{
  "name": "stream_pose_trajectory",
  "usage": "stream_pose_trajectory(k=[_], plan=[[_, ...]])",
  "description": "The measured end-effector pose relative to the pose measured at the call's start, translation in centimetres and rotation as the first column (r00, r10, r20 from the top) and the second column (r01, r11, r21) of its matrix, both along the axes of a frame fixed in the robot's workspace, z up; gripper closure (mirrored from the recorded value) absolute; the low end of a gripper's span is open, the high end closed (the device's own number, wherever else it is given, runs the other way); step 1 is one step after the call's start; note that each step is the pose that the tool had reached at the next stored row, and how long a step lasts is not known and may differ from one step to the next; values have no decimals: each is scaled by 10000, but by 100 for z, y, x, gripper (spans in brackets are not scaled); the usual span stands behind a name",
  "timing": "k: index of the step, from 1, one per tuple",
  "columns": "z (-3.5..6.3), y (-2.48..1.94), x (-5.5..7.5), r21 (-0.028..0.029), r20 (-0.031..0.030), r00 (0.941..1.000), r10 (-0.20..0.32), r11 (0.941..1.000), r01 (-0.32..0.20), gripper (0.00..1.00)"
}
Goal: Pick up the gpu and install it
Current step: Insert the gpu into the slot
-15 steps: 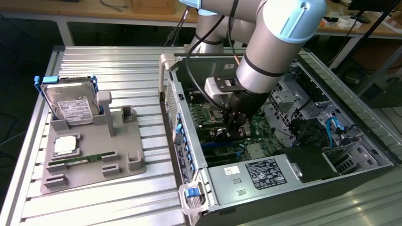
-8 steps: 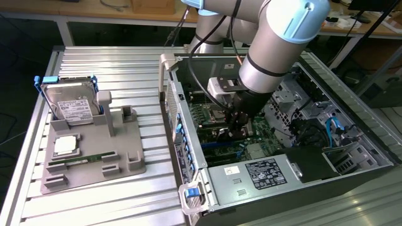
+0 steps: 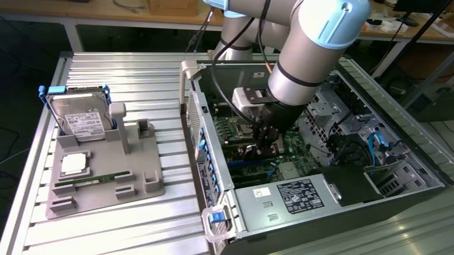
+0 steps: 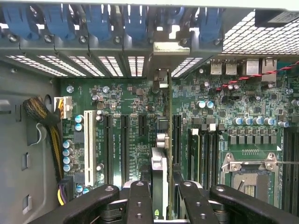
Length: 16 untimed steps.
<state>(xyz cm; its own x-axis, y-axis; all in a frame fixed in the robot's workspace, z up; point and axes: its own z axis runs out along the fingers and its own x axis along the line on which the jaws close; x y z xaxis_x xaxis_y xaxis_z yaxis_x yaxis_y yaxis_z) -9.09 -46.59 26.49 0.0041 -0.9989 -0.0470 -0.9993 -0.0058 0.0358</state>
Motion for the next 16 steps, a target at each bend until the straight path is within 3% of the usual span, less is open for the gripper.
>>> stream_pose_trajectory(k=[16], plan=[[-1,-3,-84,0,0,10000,-1,10000,1,73]])
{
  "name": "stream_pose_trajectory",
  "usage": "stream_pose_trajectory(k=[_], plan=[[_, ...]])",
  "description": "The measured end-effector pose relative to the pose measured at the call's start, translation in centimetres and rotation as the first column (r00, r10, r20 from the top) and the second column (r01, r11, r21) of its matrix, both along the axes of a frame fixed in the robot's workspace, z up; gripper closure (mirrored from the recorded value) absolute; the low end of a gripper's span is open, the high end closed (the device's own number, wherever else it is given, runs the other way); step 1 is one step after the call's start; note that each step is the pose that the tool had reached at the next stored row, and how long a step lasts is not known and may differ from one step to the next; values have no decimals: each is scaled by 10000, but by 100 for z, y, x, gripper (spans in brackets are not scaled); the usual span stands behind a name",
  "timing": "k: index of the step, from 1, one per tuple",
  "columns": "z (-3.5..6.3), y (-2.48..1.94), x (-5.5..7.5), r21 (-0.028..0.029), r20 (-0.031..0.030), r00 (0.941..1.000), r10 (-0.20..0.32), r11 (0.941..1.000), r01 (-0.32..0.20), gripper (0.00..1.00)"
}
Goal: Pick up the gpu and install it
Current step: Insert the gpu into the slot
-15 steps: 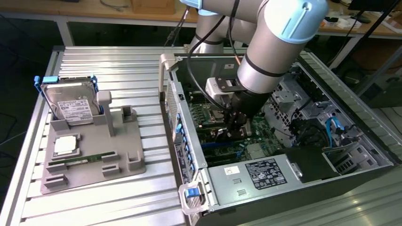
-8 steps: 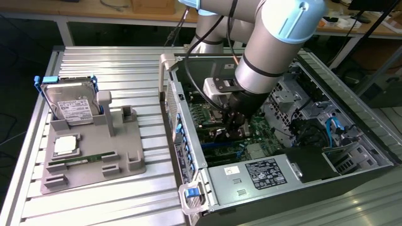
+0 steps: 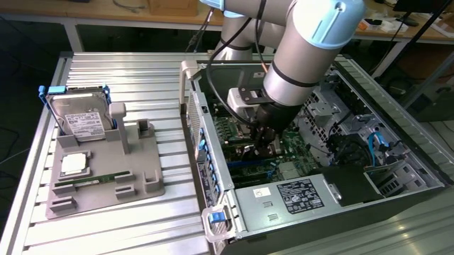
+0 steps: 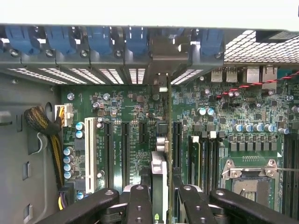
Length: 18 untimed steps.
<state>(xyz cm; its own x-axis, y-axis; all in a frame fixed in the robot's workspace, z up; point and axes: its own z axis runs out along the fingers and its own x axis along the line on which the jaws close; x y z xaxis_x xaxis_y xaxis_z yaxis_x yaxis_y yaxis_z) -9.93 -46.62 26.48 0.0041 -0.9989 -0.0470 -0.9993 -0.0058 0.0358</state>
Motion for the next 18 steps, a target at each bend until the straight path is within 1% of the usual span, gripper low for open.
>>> stream_pose_trajectory(k=[10,18], plan=[[-2,-1,-9,-1,-1,10000,0,10000,0,73],[-24,0,-11,-1,0,10000,0,10000,0,73]])
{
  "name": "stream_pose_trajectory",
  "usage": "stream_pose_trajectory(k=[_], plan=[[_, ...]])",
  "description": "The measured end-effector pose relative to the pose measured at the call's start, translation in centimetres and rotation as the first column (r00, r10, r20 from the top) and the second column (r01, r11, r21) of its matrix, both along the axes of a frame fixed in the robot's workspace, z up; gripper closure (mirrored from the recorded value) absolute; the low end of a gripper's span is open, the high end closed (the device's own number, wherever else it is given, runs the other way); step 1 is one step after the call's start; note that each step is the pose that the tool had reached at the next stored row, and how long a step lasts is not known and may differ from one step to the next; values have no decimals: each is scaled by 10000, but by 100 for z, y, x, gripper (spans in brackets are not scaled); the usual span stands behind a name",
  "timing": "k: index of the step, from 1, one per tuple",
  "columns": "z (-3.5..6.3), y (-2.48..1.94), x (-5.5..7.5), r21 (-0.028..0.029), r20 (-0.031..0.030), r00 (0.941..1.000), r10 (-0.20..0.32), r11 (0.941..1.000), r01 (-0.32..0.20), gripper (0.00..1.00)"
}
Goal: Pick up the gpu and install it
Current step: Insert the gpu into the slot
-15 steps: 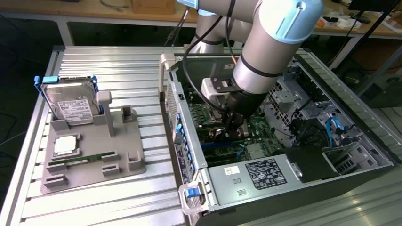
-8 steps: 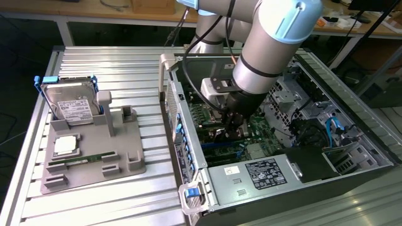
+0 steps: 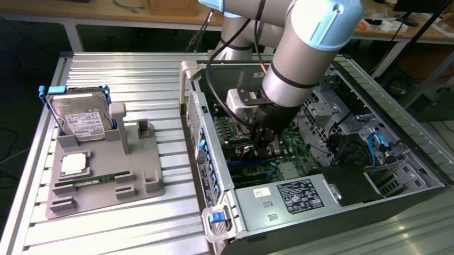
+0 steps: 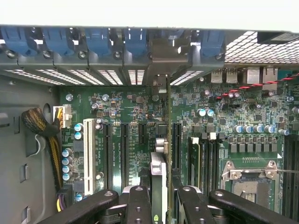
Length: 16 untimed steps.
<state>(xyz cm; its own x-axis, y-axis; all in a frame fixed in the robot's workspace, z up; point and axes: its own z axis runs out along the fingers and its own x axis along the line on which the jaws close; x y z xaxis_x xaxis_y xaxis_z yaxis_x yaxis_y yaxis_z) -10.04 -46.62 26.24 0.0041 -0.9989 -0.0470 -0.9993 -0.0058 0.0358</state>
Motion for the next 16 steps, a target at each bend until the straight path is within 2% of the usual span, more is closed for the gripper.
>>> stream_pose_trajectory(k=[16], plan=[[-26,0,-9,0,0,10000,0,10000,0,73]])
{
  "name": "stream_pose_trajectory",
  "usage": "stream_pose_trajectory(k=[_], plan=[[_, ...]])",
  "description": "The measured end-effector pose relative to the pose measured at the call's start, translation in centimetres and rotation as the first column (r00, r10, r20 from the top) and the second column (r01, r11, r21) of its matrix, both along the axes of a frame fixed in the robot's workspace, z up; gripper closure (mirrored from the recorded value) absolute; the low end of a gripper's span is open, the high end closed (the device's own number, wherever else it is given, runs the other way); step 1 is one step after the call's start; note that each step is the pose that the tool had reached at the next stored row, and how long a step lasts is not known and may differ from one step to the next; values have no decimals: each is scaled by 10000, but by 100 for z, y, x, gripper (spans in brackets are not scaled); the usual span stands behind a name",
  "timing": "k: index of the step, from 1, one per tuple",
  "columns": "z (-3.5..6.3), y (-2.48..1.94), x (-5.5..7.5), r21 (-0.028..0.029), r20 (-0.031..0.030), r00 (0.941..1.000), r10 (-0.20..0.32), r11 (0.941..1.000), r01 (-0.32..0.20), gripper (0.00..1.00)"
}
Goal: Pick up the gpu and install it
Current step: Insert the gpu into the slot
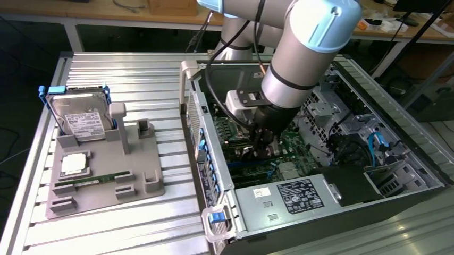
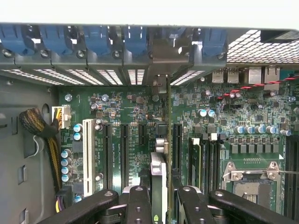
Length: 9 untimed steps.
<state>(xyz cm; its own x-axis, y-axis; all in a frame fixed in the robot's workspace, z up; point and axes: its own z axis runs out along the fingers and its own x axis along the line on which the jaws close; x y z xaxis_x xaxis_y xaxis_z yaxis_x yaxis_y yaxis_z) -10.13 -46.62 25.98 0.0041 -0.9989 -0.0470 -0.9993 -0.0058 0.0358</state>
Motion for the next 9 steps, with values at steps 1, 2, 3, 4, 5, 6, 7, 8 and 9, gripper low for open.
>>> stream_pose_trajectory(k=[1,2,3,4,5,6,7,8,9], plan=[[-2,0,-1,0,0,10000,1,10000,-1,73],[-4,0,-3,1,1,10000,0,10000,0,73],[-6,0,-5,1,1,10000,0,10000,0,73],[-7,0,-6,0,0,10000,0,10000,0,73],[-9,0,-8,0,0,10000,0,10000,0,73],[-11,0,-9,0,0,10000,0,10000,0,73],[-13,0,-10,1,0,10000,0,10000,0,73],[-15,0,-10,1,0,10000,1,10000,-1,73],[-17,0,-11,1,0,10000,1,10000,-1,73]])
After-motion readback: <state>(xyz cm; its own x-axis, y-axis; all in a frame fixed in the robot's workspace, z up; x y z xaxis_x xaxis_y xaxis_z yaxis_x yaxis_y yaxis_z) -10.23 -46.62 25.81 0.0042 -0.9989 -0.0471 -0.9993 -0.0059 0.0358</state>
